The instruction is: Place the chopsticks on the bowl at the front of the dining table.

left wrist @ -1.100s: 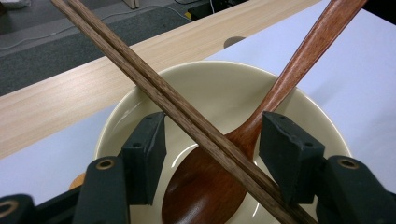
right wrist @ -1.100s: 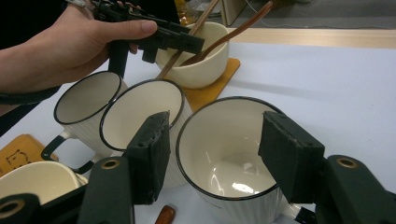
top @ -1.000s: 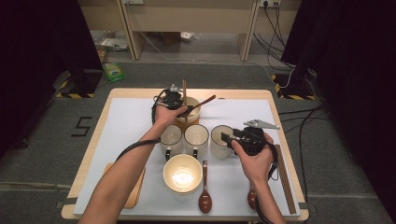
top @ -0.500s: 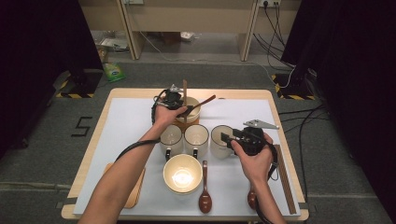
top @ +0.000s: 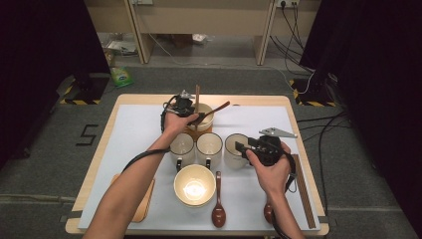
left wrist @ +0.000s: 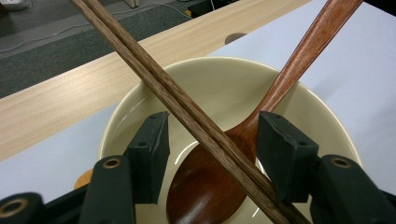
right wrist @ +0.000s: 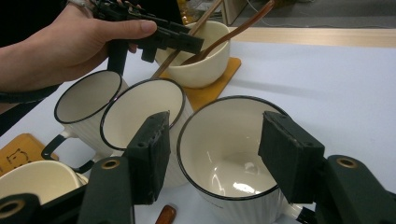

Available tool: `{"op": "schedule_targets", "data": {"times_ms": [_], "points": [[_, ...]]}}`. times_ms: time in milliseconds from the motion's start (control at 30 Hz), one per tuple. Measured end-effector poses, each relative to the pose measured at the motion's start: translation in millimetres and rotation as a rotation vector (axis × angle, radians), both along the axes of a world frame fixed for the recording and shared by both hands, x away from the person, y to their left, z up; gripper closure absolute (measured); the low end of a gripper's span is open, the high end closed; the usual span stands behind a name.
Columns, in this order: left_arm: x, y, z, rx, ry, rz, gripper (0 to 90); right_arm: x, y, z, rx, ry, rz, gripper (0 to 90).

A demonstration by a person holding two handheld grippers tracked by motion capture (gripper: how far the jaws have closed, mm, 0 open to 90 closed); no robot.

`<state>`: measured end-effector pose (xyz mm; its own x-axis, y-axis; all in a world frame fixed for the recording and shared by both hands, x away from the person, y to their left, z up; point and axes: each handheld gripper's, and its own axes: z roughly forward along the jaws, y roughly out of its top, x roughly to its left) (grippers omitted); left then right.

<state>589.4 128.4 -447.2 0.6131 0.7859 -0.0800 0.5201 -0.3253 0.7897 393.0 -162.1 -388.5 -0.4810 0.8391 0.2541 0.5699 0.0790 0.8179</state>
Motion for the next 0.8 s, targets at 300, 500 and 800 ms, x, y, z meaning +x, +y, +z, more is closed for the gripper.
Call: {"op": "schedule_targets", "data": {"times_ms": [300,500,800], "points": [[0.2,0.9,0.4,0.000,-0.005,0.008,40.1,0.2,0.6,-0.8,-0.002,0.001,0.003,42.9],[0.1,3.6,1.6,0.000,-0.005,0.013,38.4,0.2,1.0,-1.2,-0.004,0.001,0.005,42.9],[-0.8,7.0,6.1,-0.008,-0.011,0.018,34.0,-0.1,1.6,-1.0,-0.005,0.001,0.005,42.9]]}}
